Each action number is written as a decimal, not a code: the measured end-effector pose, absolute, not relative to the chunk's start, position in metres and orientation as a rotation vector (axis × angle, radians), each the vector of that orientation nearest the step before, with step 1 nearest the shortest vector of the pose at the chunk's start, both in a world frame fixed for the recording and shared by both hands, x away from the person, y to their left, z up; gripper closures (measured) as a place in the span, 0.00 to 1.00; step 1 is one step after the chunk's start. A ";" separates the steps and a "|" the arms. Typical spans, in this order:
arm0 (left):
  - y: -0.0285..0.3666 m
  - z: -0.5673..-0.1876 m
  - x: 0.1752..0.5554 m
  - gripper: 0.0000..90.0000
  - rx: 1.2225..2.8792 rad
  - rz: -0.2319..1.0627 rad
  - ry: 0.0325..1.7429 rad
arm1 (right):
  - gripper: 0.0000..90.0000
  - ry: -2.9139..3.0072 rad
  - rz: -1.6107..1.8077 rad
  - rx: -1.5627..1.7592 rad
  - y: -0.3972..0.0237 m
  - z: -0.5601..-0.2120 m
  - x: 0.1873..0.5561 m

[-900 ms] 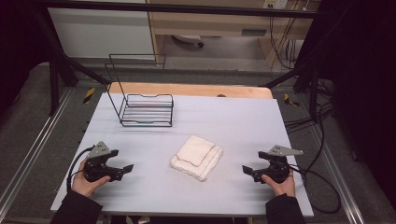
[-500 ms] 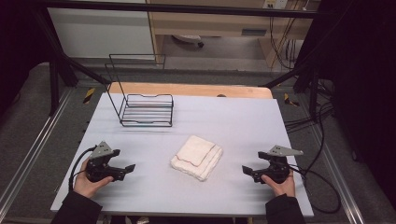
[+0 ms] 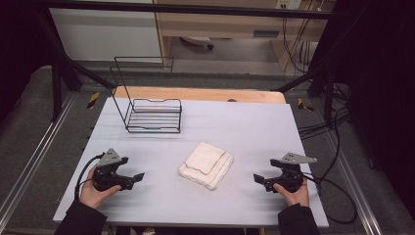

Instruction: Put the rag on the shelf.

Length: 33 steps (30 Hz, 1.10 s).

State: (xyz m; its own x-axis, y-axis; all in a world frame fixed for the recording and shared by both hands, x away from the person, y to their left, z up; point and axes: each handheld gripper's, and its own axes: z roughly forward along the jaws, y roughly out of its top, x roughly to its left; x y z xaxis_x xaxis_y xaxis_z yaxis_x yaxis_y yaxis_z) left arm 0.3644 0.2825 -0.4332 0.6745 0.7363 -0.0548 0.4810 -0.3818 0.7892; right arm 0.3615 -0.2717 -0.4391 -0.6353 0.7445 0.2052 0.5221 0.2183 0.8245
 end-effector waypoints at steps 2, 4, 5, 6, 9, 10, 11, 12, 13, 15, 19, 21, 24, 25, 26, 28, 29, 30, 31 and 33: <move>0.282 -0.433 0.364 0.11 2.054 0.387 0.936 | 0.01 2.258 1.378 1.202 -0.271 -0.439 0.362; 0.279 -0.433 0.364 0.11 2.049 0.383 0.943 | 0.01 2.260 1.376 1.202 -0.271 -0.439 0.361; 0.277 -0.432 0.363 0.11 2.053 0.384 0.936 | 0.01 2.260 1.375 1.202 -0.271 -0.439 0.361; 0.277 -0.432 0.363 0.11 2.053 0.384 0.936 | 0.01 2.260 1.374 1.201 -0.271 -0.439 0.361; 0.270 -0.433 0.363 0.11 2.065 0.378 0.929 | 0.01 2.260 1.368 1.199 -0.271 -0.440 0.362; 0.270 -0.433 0.363 0.11 2.065 0.378 0.929 | 0.01 2.260 1.368 1.199 -0.271 -0.440 0.362; 0.268 -0.433 0.364 0.11 2.070 0.377 0.927 | 0.01 2.264 1.363 1.195 -0.271 -0.440 0.362; 0.264 -0.433 0.364 0.11 2.070 0.373 0.929 | 0.01 2.264 1.363 1.193 -0.271 -0.440 0.362; 0.262 -0.432 0.364 0.11 2.069 0.374 0.928 | 0.01 2.262 1.363 1.194 -0.271 -0.440 0.362; 0.260 -0.432 0.364 0.11 2.070 0.375 0.931 | 0.01 2.260 1.363 1.198 -0.271 -0.440 0.362; 0.249 -0.430 0.365 0.11 2.075 0.374 0.928 | 0.01 2.260 1.355 1.201 -0.270 -0.440 0.362; 0.243 -0.429 0.366 0.12 2.076 0.372 0.926 | 0.01 2.264 1.347 1.200 -0.270 -0.440 0.362; 0.227 -0.427 0.368 0.12 2.098 0.372 0.908 | 0.01 2.261 1.348 1.197 -0.268 -0.439 0.361; 0.227 -0.427 0.368 0.12 2.098 0.372 0.908 | 0.01 2.262 1.345 1.194 -0.268 -0.439 0.361; 0.223 -0.426 0.368 0.12 2.102 0.370 0.903 | 0.01 2.262 1.347 1.194 -0.268 -0.439 0.361; 0.216 -0.425 0.369 0.13 2.106 0.367 0.900 | 0.01 2.263 1.343 1.198 -0.268 -0.439 0.361; 0.212 -0.424 0.370 0.14 2.109 0.365 0.901 | 0.01 2.263 1.344 1.196 -0.268 -0.439 0.361; 0.209 -0.424 0.370 0.14 2.114 0.366 0.900 | 0.01 2.265 1.342 1.193 -0.268 -0.439 0.361; 0.205 -0.424 0.371 0.14 2.118 0.365 0.898 | 0.01 2.266 1.343 1.195 -0.268 -0.439 0.362; 0.194 -0.424 0.374 0.15 2.132 0.353 0.893 | 0.01 2.268 1.338 1.198 -0.267 -0.440 0.361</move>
